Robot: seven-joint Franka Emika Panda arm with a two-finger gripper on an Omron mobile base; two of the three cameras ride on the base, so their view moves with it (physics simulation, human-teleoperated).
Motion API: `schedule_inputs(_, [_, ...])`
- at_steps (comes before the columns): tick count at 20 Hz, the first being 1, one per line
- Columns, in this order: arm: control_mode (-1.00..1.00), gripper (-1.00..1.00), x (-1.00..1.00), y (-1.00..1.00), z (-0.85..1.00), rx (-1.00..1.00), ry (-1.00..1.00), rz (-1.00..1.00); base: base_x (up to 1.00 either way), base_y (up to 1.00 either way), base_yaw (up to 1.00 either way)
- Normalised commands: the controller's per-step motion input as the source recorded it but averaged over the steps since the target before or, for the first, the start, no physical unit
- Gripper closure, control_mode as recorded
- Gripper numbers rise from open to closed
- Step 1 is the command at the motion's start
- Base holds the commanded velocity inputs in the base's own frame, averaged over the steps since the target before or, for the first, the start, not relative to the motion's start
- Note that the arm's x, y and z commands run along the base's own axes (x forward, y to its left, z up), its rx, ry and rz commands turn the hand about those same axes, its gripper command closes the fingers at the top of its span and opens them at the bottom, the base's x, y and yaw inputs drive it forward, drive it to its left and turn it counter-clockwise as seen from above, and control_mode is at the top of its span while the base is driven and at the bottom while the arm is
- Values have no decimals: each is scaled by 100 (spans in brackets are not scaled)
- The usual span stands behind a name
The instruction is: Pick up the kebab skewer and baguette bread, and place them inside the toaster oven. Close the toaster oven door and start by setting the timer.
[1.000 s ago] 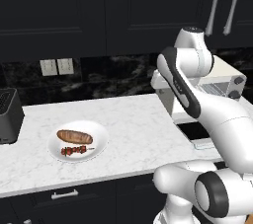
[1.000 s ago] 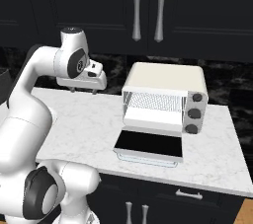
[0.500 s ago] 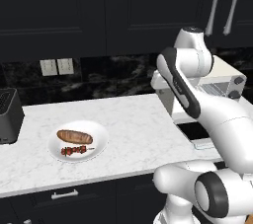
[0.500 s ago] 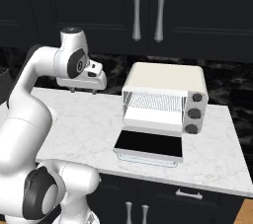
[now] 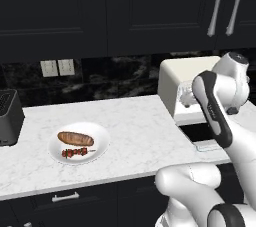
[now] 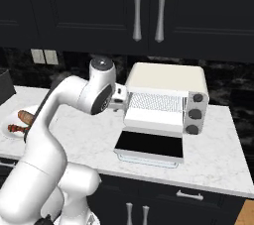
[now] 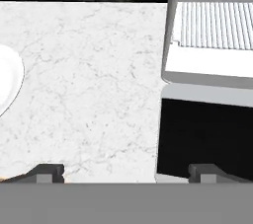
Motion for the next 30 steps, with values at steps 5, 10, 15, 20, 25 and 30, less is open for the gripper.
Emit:
schedule_inputs(5, [-100,-100,6,-86,-47,1,-47,15,0,0,0])
schedule_inputs(10, [-100,-100,40,-48,-26,0,-48,13,0,0,0])
schedule_inputs(15, [-100,-100,54,-26,-5,0,-29,3,0,0,0])
schedule_inputs(20, [-100,-100,40,-47,0,0,-9,0,0,0,0])
schedule_inputs(25, [-100,-100,37,-43,8,4,0,0,0,0,0])
schedule_inputs(30, [-100,-100,10,-16,6,5,0,0,0,0,0])
